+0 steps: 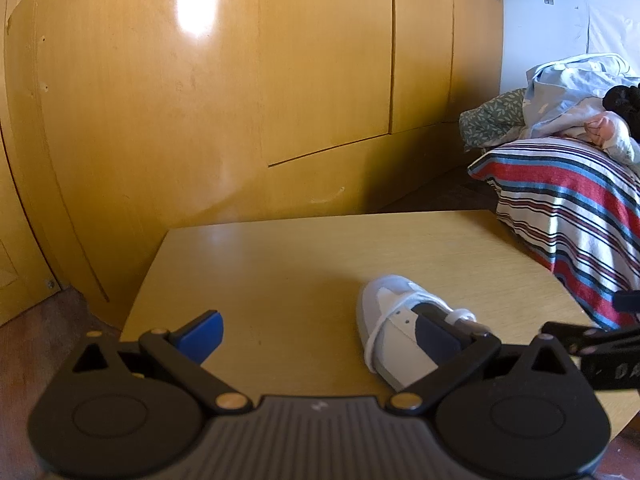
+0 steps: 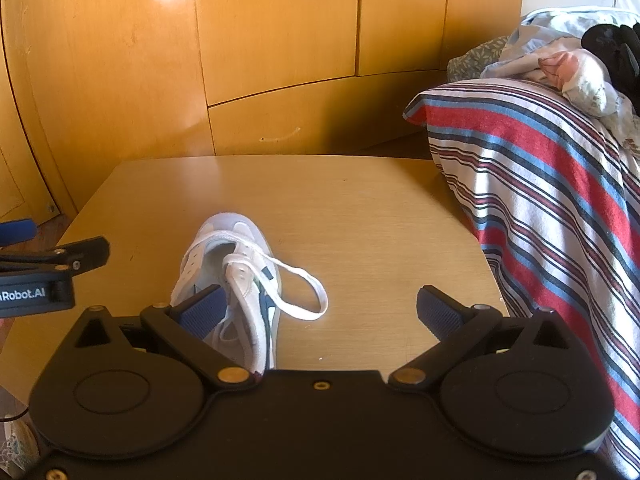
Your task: Lace up shoes with both hands
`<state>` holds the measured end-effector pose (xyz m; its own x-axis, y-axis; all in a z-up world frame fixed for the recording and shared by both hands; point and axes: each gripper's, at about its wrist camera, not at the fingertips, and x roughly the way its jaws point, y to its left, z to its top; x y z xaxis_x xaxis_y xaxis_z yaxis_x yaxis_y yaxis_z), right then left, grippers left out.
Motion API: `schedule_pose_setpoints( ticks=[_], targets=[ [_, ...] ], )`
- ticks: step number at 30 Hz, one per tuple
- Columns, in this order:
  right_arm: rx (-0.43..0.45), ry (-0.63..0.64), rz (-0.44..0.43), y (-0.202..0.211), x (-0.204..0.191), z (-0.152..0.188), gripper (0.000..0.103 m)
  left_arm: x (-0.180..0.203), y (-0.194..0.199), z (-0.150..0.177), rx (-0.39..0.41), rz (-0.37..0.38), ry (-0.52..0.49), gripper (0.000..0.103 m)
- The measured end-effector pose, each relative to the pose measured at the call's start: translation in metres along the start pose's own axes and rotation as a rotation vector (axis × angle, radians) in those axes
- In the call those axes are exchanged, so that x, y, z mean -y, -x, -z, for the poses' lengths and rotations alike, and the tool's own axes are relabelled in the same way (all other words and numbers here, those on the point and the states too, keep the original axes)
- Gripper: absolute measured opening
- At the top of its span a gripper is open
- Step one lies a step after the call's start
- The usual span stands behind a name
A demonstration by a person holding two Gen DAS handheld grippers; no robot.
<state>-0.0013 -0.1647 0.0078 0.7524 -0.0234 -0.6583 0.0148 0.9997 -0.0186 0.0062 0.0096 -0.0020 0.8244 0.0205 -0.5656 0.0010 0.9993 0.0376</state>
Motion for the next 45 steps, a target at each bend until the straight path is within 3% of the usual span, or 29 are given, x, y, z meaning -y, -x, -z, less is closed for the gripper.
schedule_pose_setpoints(
  ticks=[6,8,11,12,15,18,23,26,31,38,41,45],
  targets=[
    [-0.024,-0.013,-0.067,-0.005,0.021,-0.008,0.103,-0.021,-0.013,0.002,-0.044,0.025,-0.002,0.102],
    [-0.028,0.018,-0.084,-0.007,0.024,-0.010,0.103,-0.027,-0.018,0.007,-0.059,0.039,-0.007,0.096],
    [-0.025,0.066,-0.101,-0.012,0.027,-0.013,0.103,-0.029,-0.029,0.017,-0.105,0.083,-0.009,0.069],
    [-0.024,0.084,-0.104,-0.015,0.028,-0.015,0.103,-0.029,-0.033,0.021,-0.123,0.105,-0.005,0.053],
    [-0.024,0.113,-0.131,-0.022,0.030,-0.021,0.102,-0.027,-0.045,0.027,-0.160,0.188,0.011,0.039],
    [-0.047,0.105,-0.164,-0.029,0.032,-0.022,0.100,-0.018,-0.038,0.024,-0.182,0.313,-0.019,0.039],
    [-0.056,0.141,-0.202,-0.027,0.028,-0.019,0.100,-0.005,-0.023,0.026,-0.217,0.457,-0.039,0.039],
    [-0.063,0.134,-0.210,-0.027,0.030,-0.019,0.100,0.007,-0.017,0.027,-0.219,0.515,-0.076,0.040],
    [-0.047,0.131,-0.209,-0.024,0.029,-0.022,0.100,0.013,-0.024,0.031,-0.247,0.543,-0.060,0.038],
    [-0.028,0.144,-0.196,-0.020,0.027,-0.021,0.100,-0.004,-0.042,0.034,-0.306,0.639,0.080,0.036],
    [-0.034,0.142,-0.196,-0.021,0.028,-0.021,0.100,-0.007,-0.047,0.036,-0.332,0.694,0.120,0.022],
    [-0.035,0.151,-0.190,-0.022,0.027,-0.020,0.100,-0.003,-0.045,0.035,-0.341,0.709,0.120,0.006]
  ],
)
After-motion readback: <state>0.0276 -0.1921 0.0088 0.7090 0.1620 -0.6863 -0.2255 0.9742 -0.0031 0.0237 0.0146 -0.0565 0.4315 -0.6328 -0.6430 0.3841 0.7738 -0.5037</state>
